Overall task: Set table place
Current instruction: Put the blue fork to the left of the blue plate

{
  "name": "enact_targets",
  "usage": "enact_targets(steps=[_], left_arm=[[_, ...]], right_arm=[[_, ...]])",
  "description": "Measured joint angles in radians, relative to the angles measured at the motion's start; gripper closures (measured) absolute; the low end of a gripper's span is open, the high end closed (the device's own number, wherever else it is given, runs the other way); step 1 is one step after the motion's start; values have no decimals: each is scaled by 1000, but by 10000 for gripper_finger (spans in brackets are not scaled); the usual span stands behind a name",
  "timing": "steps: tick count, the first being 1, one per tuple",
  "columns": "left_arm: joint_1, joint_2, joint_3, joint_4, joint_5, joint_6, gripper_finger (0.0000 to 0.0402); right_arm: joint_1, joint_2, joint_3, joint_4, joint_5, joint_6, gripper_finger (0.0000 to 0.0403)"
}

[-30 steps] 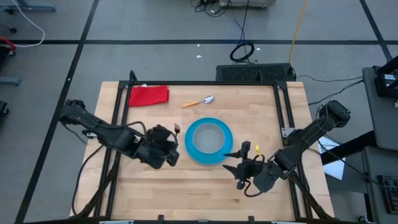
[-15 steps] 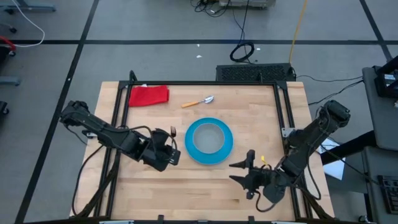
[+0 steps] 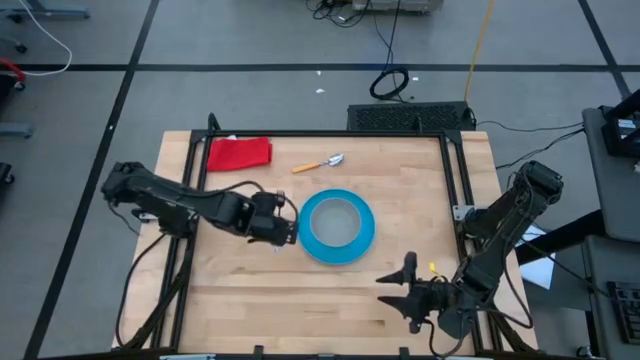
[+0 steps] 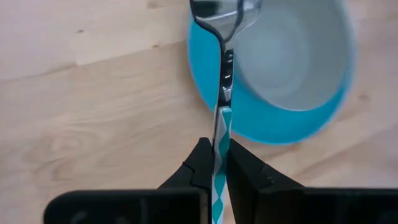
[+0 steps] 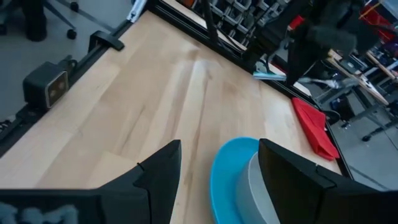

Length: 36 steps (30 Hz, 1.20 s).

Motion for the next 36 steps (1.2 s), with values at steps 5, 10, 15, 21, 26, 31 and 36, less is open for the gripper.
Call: enact_targets(steps=[5, 10, 15, 21, 26, 31, 36], left_arm=[[70, 77, 0, -1, 89, 78, 379], [131, 137, -7, 6, 131, 145, 379], [171, 149, -74, 65, 143, 158, 379], [196, 147, -194, 237, 187, 155, 379], [204, 145, -258, 331, 193, 132, 379], [206, 145, -307, 372, 194, 93, 379], [217, 145, -354, 433, 199, 67, 379]], right_arm=[[6, 0, 0, 2, 0, -11, 200], [6, 0, 0, 6, 0, -25, 200], [6, 0, 0, 4, 0, -25, 200], [6, 0, 0, 4, 0, -24, 200], [6, 0, 0, 4, 0, -25, 200], [6, 0, 0, 4, 0, -26, 200], [6, 0, 0, 3, 0, -27, 200]])
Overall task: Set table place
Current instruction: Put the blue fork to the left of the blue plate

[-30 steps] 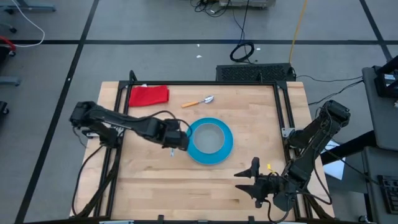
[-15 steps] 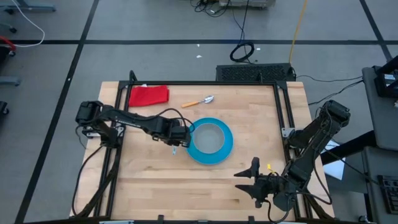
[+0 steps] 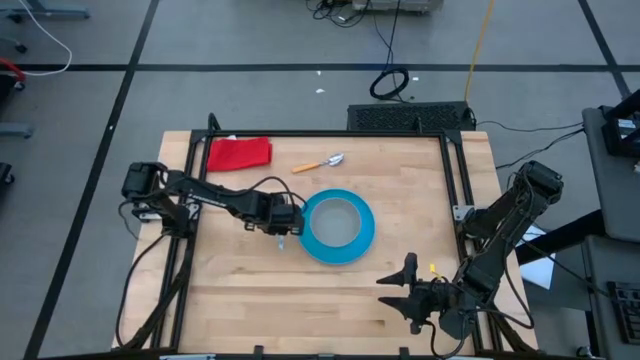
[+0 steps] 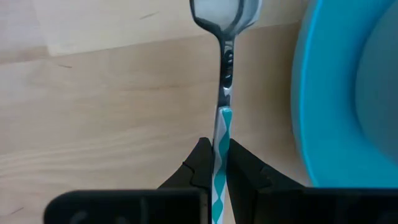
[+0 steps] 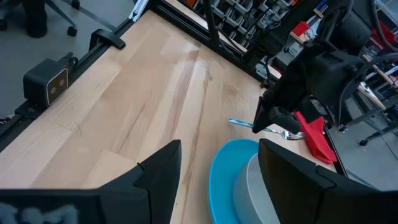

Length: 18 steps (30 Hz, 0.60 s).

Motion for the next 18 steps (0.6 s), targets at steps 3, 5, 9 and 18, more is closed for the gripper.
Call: enact_targets(steps=[3, 5, 9, 18], left_arm=[[13, 0, -22, 52, 14, 2, 379], [22, 0, -31, 80, 15, 13, 379], [44, 0, -35, 94, 37, 38, 379], [75, 1, -35, 94, 63, 49, 379]], right_arm=[[0, 0, 0, 0, 0, 0, 200], [0, 0, 0, 0, 0, 0, 200], [0, 0, 0, -1, 0, 0, 200], [0, 0, 0, -1, 0, -1, 200]])
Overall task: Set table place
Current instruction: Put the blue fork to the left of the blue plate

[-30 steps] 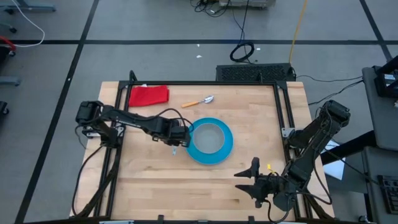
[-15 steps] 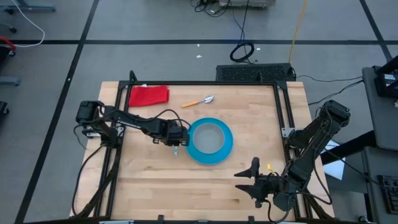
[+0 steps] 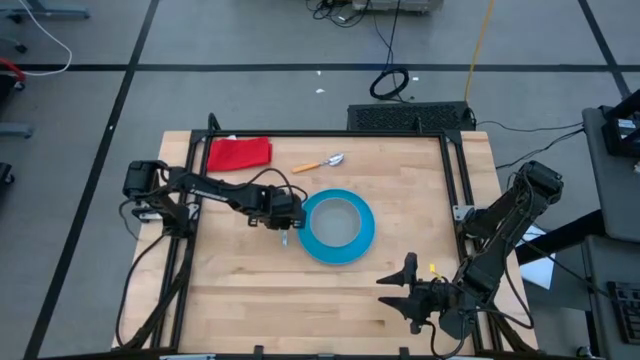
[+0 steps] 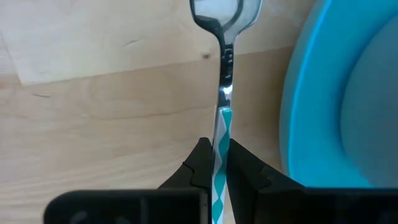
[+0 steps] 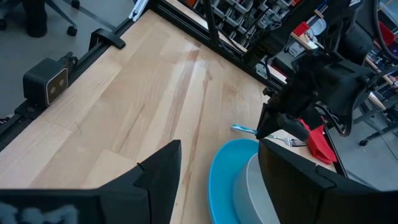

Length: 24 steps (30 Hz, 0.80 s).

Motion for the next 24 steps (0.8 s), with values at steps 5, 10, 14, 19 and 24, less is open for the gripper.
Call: enact_targets(steps=[5, 10, 14, 19, 24], left_arm=[[4, 8, 0, -5, 33, -1, 373], [4, 8, 0, -5, 19, -1, 376], [4, 8, 0, -5, 6, -5, 375], [4, 8, 0, -5, 6, -5, 375], [4, 27, 1, 4, -9, -7, 375]], right_arm=[[0, 0, 0, 0, 0, 0, 200], [0, 0, 0, 0, 0, -3, 200], [0, 0, 0, 0, 0, -3, 200], [0, 0, 0, 1, 0, -3, 200], [0, 0, 0, 2, 0, -3, 200]])
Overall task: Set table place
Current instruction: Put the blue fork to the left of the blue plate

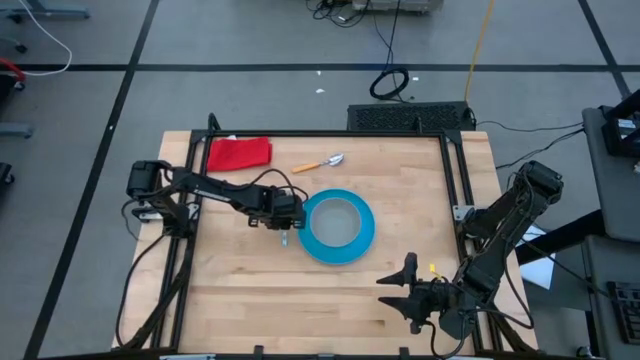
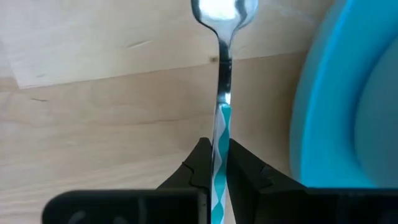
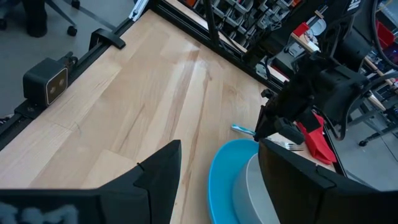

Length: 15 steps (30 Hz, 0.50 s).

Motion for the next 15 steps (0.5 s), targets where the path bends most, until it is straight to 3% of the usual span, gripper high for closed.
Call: enact_targets(steps=[15], left_arm=[[0, 13, 0, -1, -50, -21, 371]], right_arm=[[0, 0, 0, 4, 0, -4, 200]])
